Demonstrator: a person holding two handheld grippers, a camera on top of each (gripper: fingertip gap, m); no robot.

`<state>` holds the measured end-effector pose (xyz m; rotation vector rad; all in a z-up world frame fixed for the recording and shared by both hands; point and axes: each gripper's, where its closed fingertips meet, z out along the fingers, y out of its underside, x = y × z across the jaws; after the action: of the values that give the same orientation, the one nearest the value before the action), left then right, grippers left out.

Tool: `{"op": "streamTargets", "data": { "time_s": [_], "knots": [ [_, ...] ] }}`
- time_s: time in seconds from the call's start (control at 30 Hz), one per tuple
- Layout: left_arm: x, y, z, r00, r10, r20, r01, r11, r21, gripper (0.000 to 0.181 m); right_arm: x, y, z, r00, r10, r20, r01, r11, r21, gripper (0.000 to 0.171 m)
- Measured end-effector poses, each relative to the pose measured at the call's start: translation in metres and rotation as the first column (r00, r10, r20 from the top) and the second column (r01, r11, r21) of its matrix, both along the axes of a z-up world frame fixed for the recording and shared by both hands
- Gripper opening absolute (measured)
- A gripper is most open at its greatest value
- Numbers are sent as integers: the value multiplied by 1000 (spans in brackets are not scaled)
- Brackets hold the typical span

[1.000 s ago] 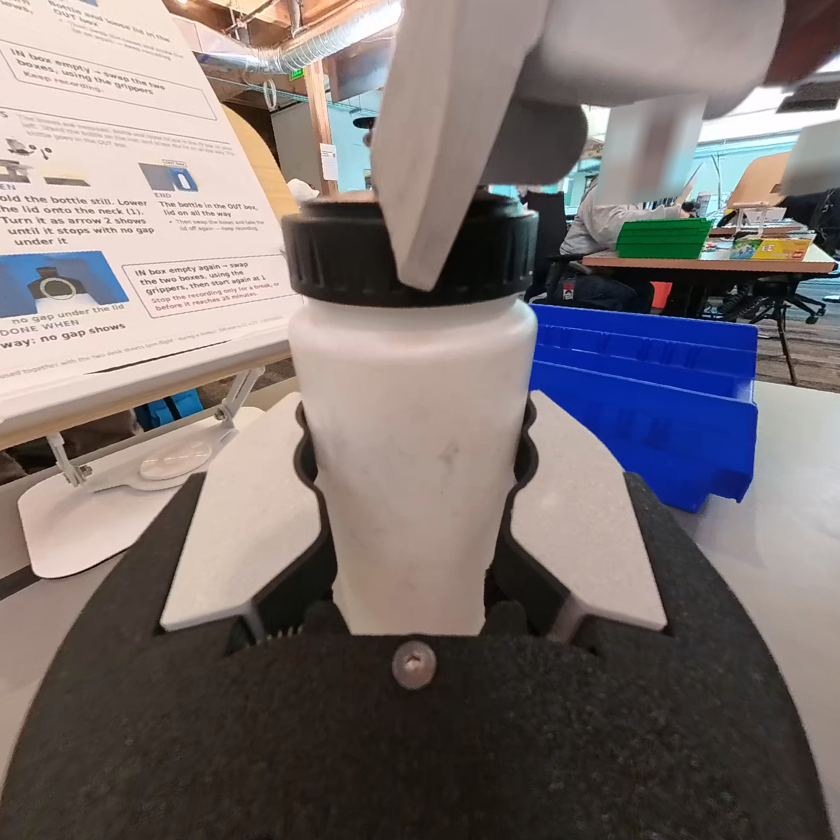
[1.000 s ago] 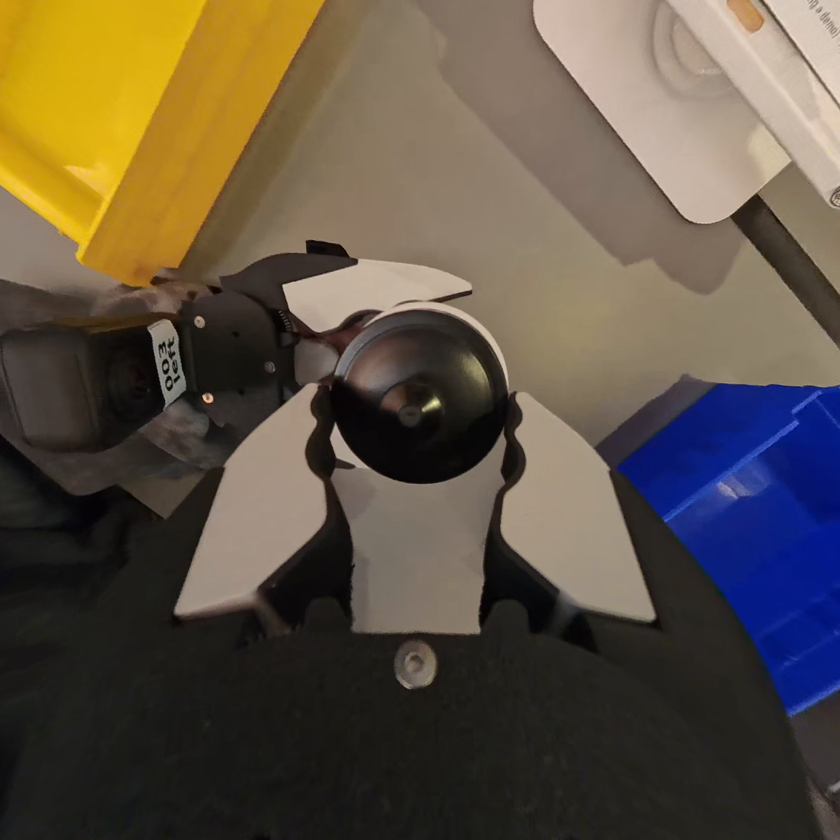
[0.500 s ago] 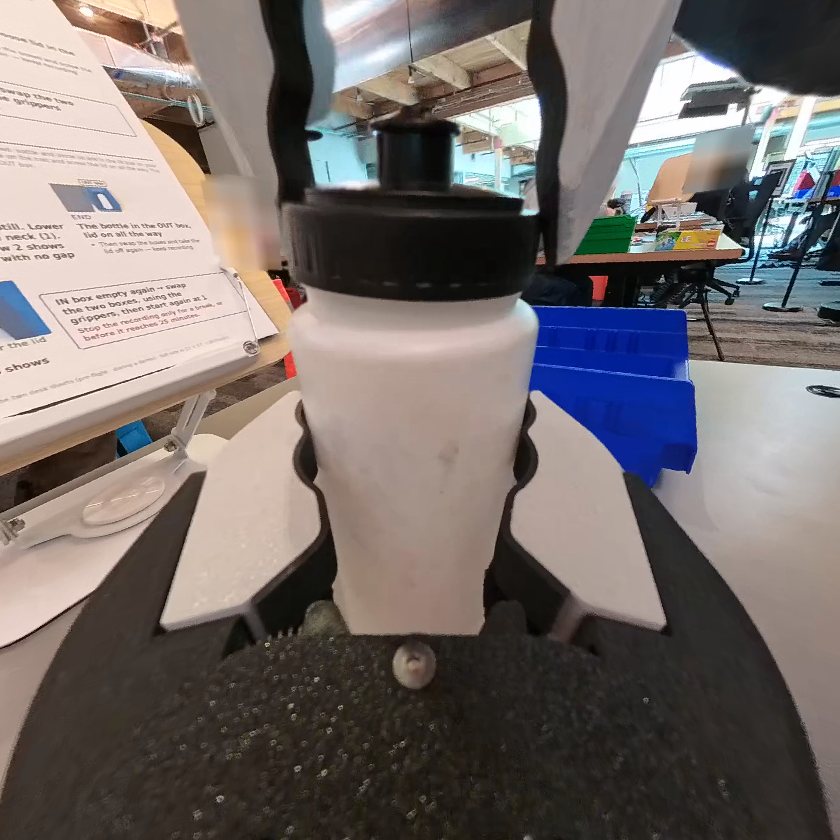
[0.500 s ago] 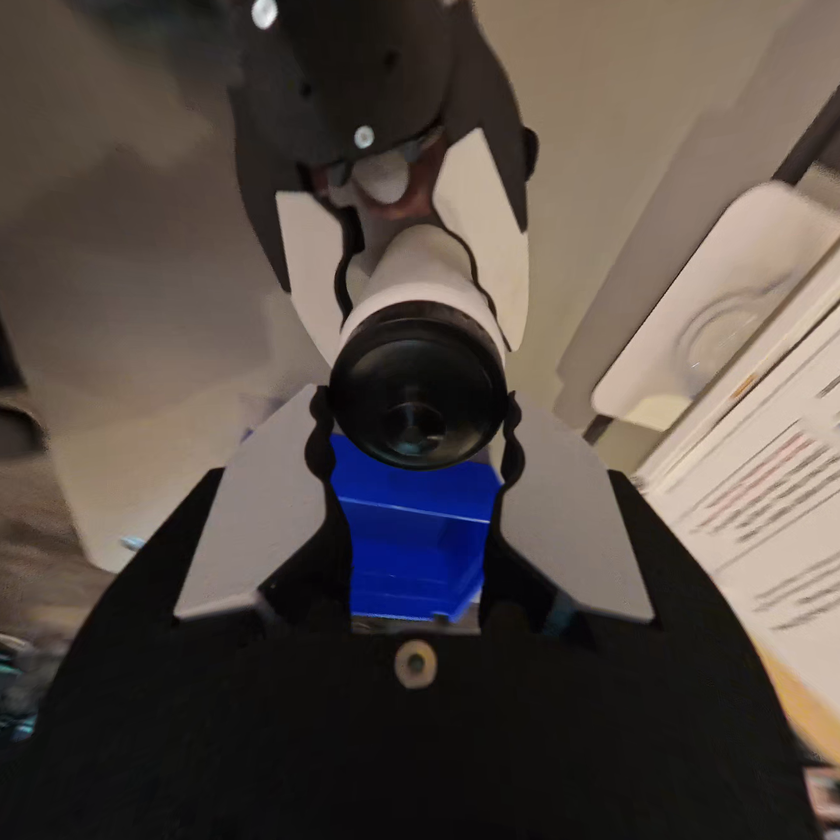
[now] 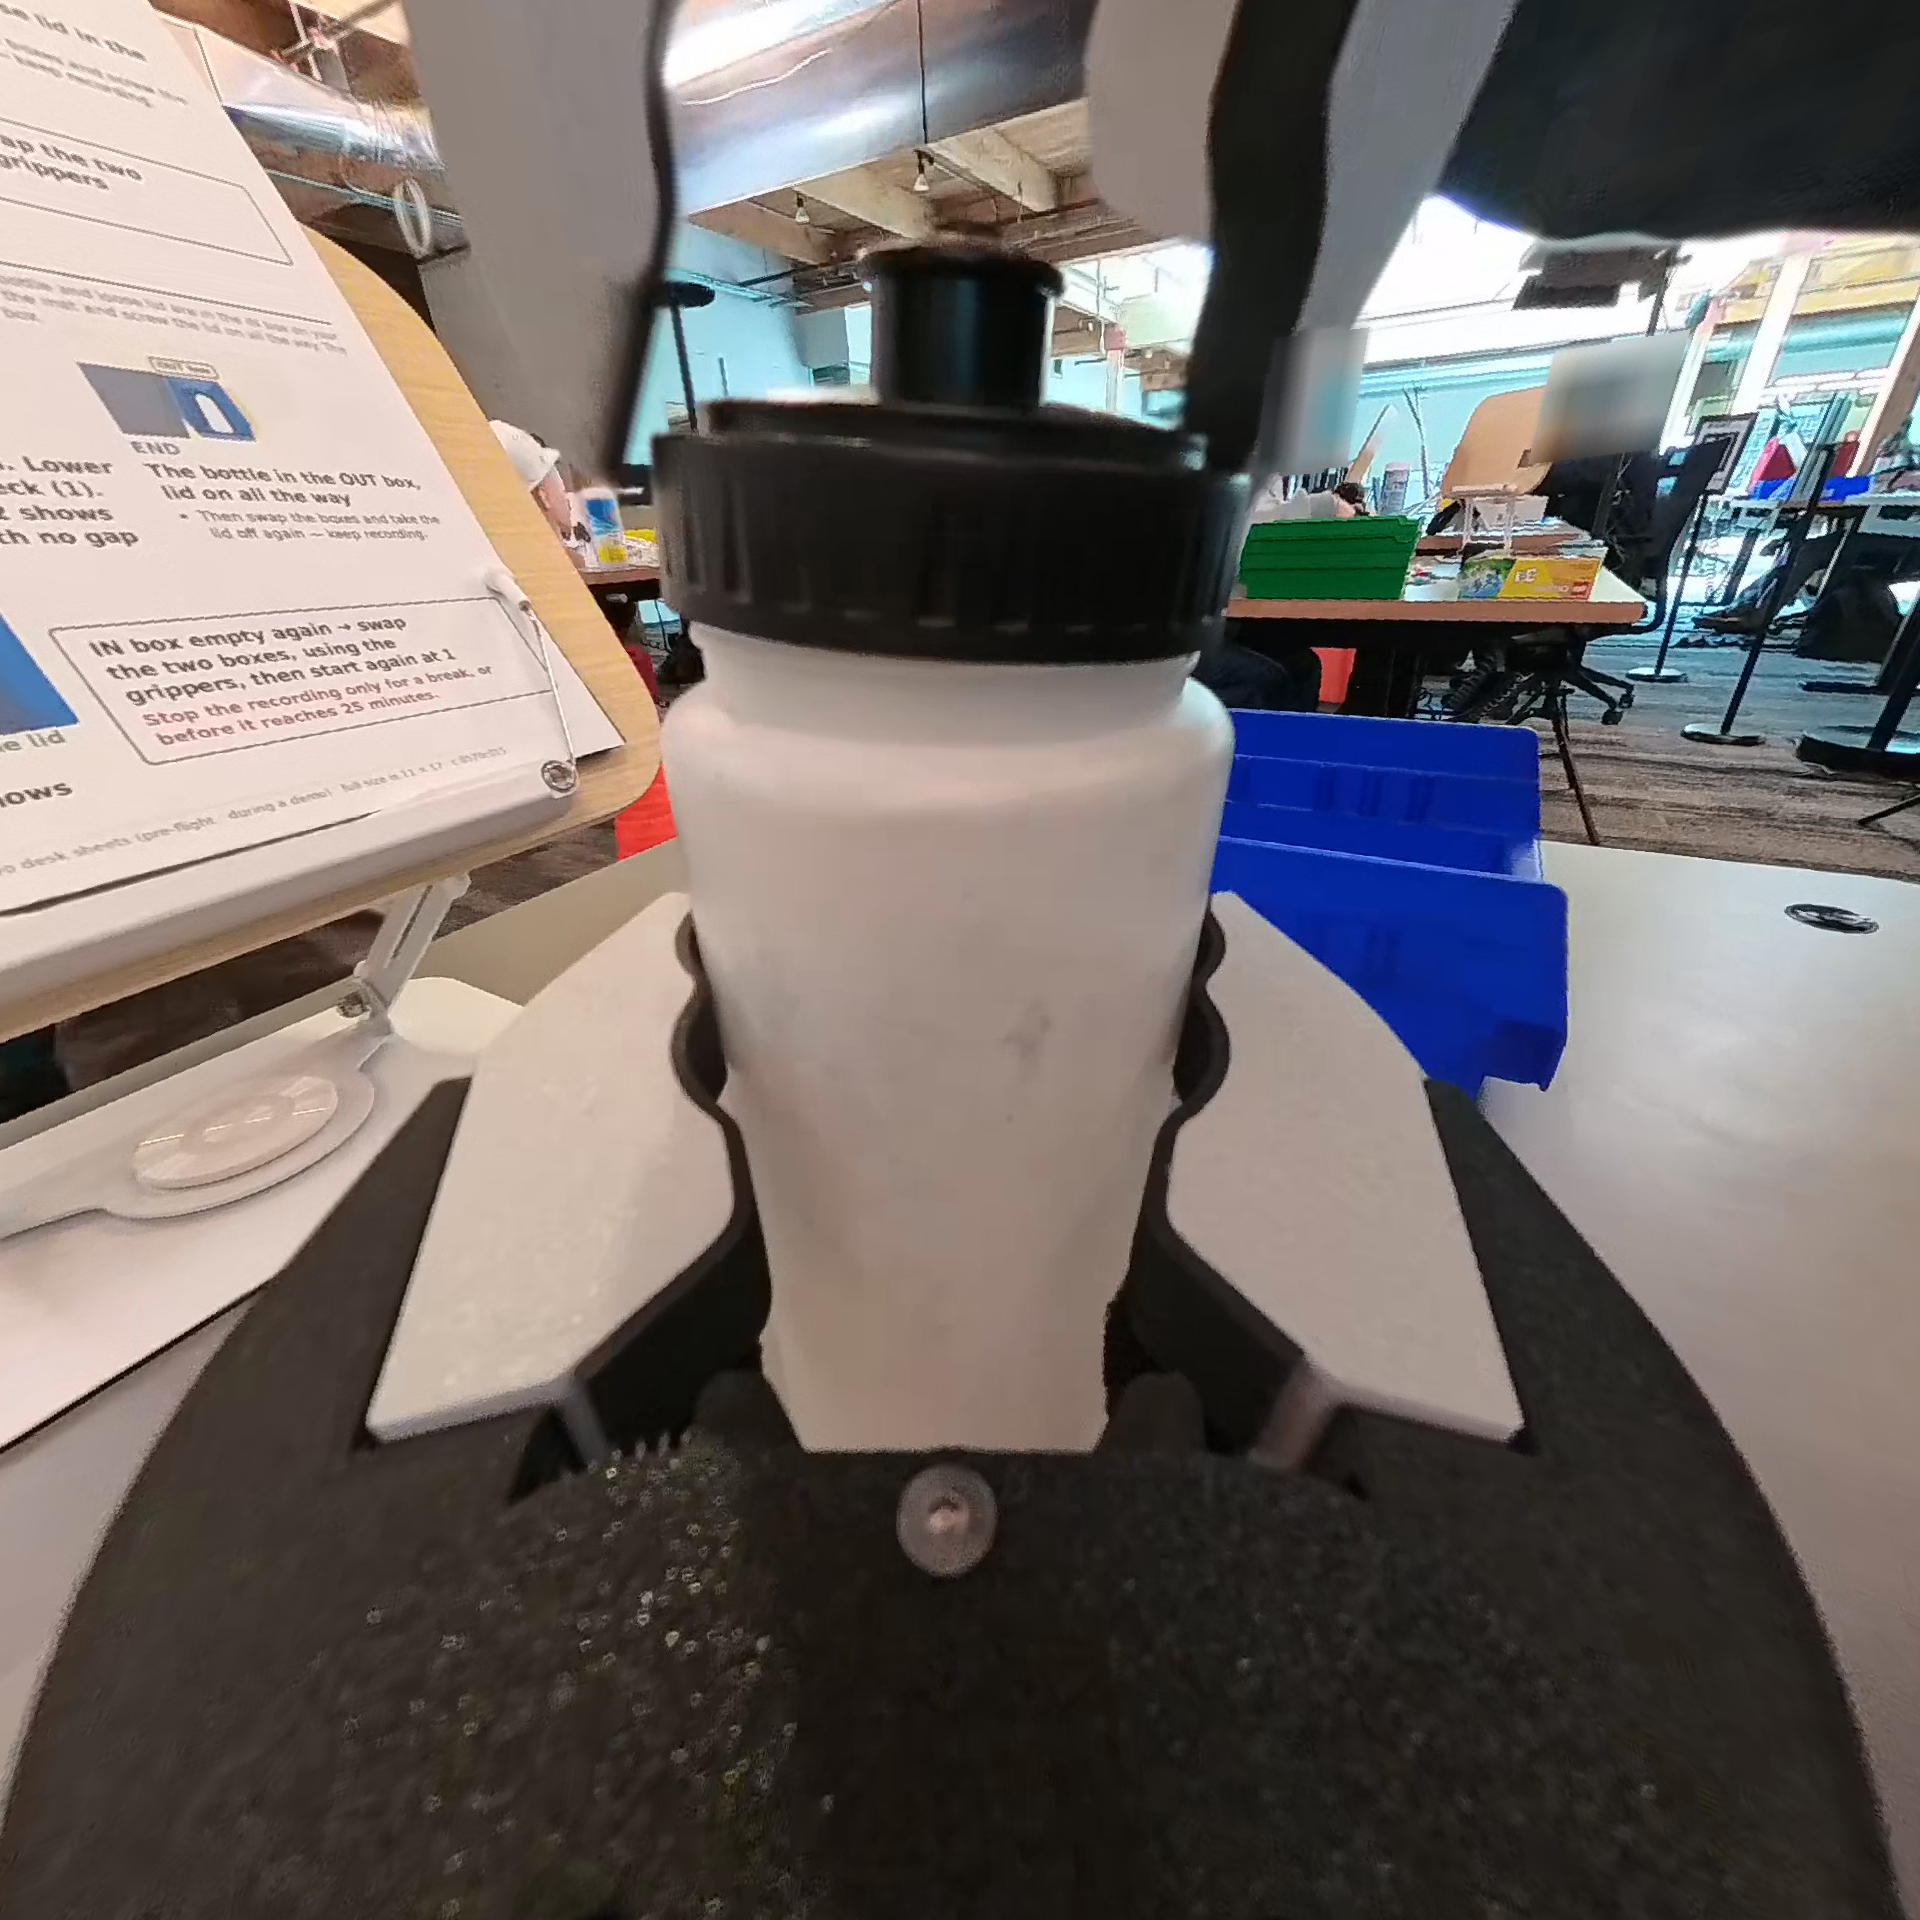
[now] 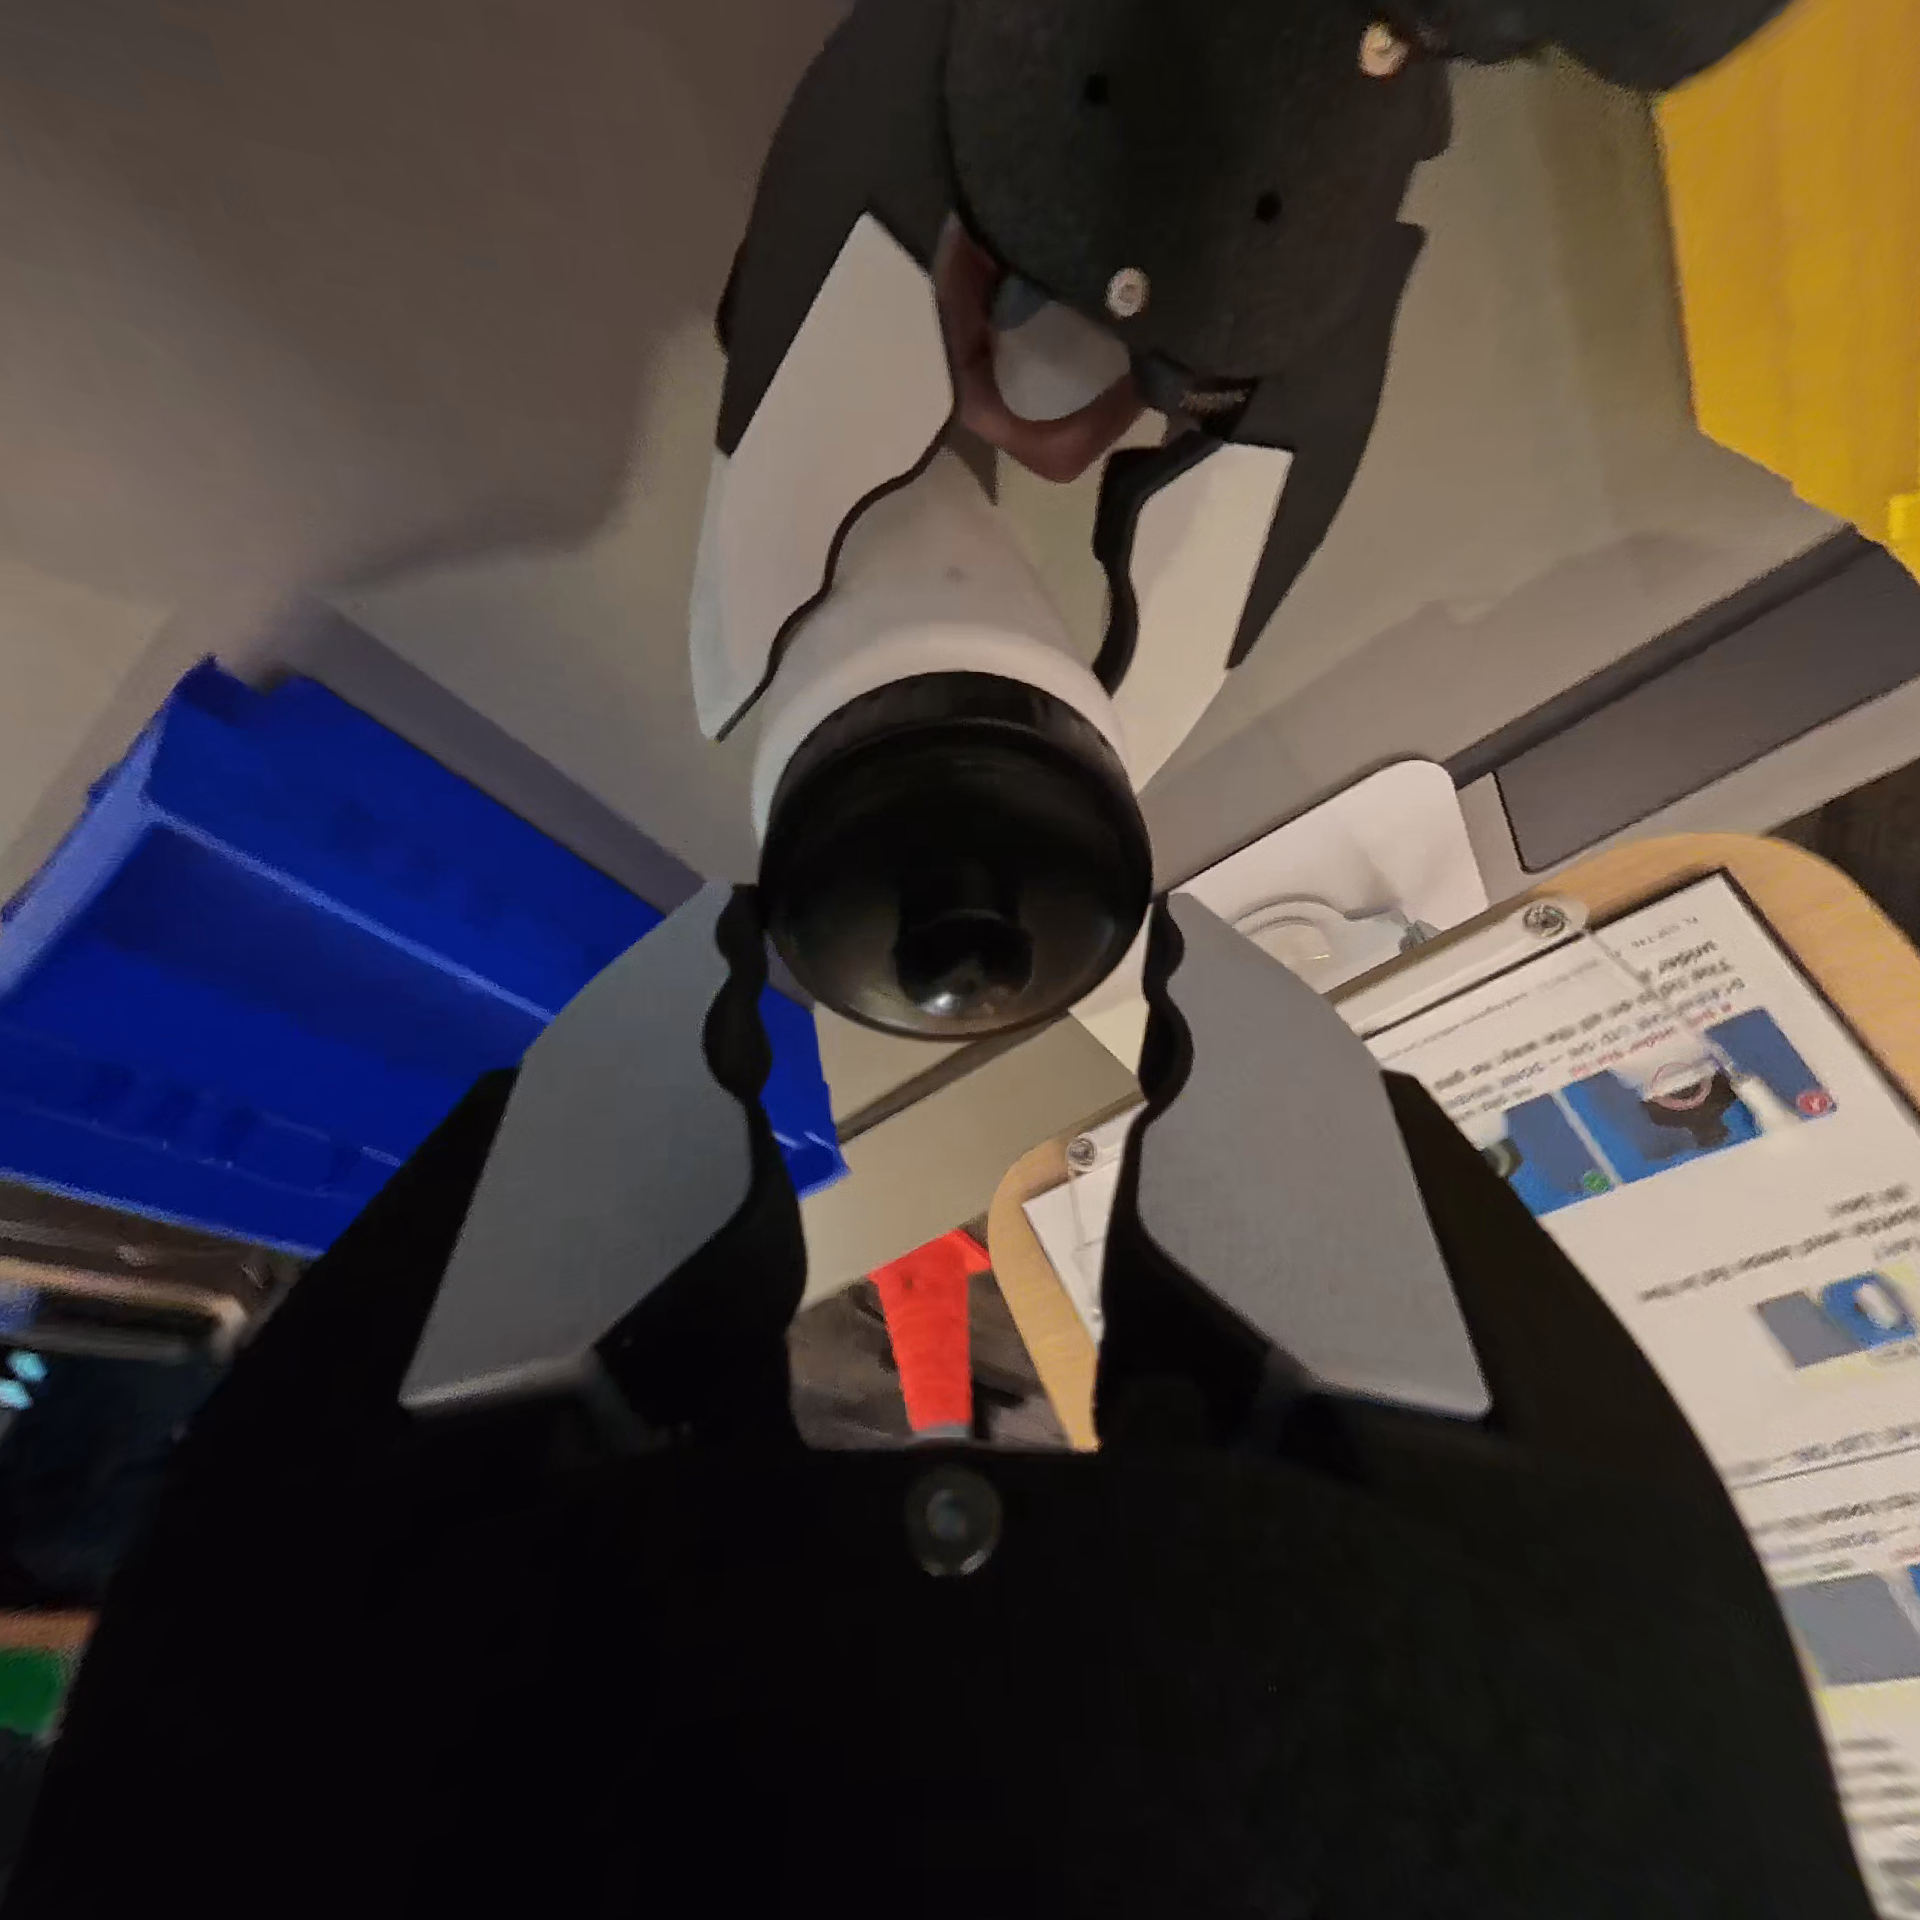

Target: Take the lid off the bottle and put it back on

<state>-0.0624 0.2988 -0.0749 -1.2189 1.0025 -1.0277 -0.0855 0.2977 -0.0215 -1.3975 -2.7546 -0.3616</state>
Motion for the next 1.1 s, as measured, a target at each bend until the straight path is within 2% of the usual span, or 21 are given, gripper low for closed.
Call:
{"op": "streamTargets", "data": {
  "time_s": [0.1, 0.17, 0.23, 0.33, 0.4, 0.47, 0.6, 0.63, 0.67, 0.73, 0.8, 0.87, 1.0, 1.1],
  "knots": [
    [0, 0, 0, 1000, 13, -2, -13, 1000, 4, 86, -5, -7, 11, 963, -224, -148, 220, 975, -40, 90],
    [0, 0, 0, 1000, 22, -2, -22, 1000, 2, 86, -12, -11, 19, 882, -390, -265, 379, 921, -92, 106],
    [-1, 1, 0, 999, 36, -2, -36, 999, -2, 86, -16, -8, 26, 738, -560, -377, 552, 822, -141, 113],
    [-2, 1, 0, 998, 69, -3, -69, 998, 2, 86, -19, -3, 31, 406, -773, -487, 755, 584, -299, 121],
    [-3, 1, 0, 995, 96, -10, -96, 995, 8, 86, -19, -2, 28, 184, -856, -482, 813, 409, -415, 122],
    [-3, 2, 0, 993, 118, -14, -118, 993, 6, 86, -12, -4, 17, 45, -895, -444, 860, 260, -438, 122],
    [-4, 5, -1, 990, 141, -20, -141, 990, -7, 86, -5, -7, -7, -55, -915, -401, 914, 116, -389, 120],
    [-4, 5, -1, 989, 145, -22, -145, 989, -4, 86, -3, -6, -10, -80, -915, -396, 920, 85, -382, 112],
    [-4, 5, -1, 988, 150, -24, -150, 989, -2, 86, -1, -4, -11, -111, -911, -397, 928, 48, -369, 90],
    [-4, 5, -1, 988, 153, -26, -153, 988, -6, 86, -6, -6, -14, -128, -930, -345, 917, 21, -397, 74],
    [-4, 5, -1, 988, 152, -25, -153, 988, -7, 86, -7, -7, -14, -131, -936, -326, 920, 8, -393, 74],
    [-4, 4, -1, 989, 145, -22, -145, 989, -4, 86, -6, -8, -13, -76, -944, -320, 932, 47, -360, 74],
    [-3, 3, -1, 993, 114, -19, -114, 993, -3, 86, -1, -9, -11, 167, -943, -288, 934, 245, -259, 74],
    [-2, 2, -1, 997, 74, -13, -74, 997, -12, 86, 0, -6, -9, 510, -816, -273, 829, 550, -97, 74]
  ]
}}
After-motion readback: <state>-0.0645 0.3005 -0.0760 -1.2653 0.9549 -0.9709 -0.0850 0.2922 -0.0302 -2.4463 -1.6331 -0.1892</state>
